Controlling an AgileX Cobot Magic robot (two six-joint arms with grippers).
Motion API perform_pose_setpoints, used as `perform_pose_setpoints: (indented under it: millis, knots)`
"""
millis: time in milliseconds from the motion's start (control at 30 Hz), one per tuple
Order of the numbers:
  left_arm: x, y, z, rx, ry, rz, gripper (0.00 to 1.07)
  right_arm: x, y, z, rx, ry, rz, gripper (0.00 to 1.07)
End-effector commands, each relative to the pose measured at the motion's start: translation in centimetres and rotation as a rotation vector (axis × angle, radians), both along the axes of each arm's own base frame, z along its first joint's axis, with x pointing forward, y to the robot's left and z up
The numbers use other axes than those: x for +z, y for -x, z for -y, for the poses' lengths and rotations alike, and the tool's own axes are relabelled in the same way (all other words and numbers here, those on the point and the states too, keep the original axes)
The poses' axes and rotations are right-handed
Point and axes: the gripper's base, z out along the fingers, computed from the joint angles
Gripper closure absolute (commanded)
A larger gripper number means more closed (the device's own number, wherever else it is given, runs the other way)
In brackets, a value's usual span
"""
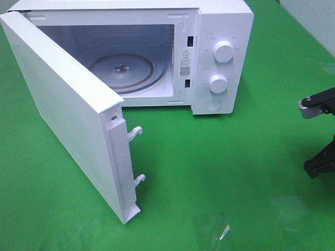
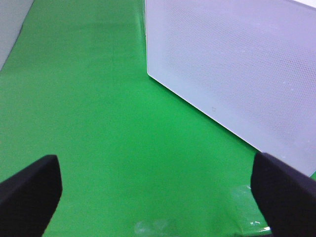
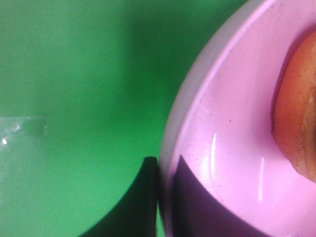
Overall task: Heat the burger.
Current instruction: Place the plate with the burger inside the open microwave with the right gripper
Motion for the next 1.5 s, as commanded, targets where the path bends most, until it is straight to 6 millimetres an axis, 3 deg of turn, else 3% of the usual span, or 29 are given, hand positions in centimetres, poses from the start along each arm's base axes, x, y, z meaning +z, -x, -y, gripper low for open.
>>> perform_pose_setpoints:
  millis: [33, 500, 867, 1000, 1500]
  knots:
    - [0.0, 0.2, 0.1, -0.005, 0.010, 0.022, 0.09, 0.4, 0.2, -0.2, 0.043, 0.061, -0.004, 1.07]
    - [0.0, 0.2, 0.1, -0.005, 0.010, 0.022, 0.09, 0.5, 0.5, -1.3, 0.083, 0.056, -0.001, 1.07]
    - [0.0, 0.2, 0.1, -0.005, 0.010, 0.022, 0.09, 2.8, 2.1, -0.8, 0.065, 0.017, 0.109, 1.07]
    - [0.0, 0.2, 0.1, -0.005, 0.010, 0.022, 0.09, 3.6, 2.8, -1.7, 0.122, 0.016, 0.125, 1.07]
    - [0.0, 0.2, 0.1, -0.005, 0.010, 0.022, 0.09, 3.7, 4.3, -3.8, 0.242, 0.067, 0.092, 1.07]
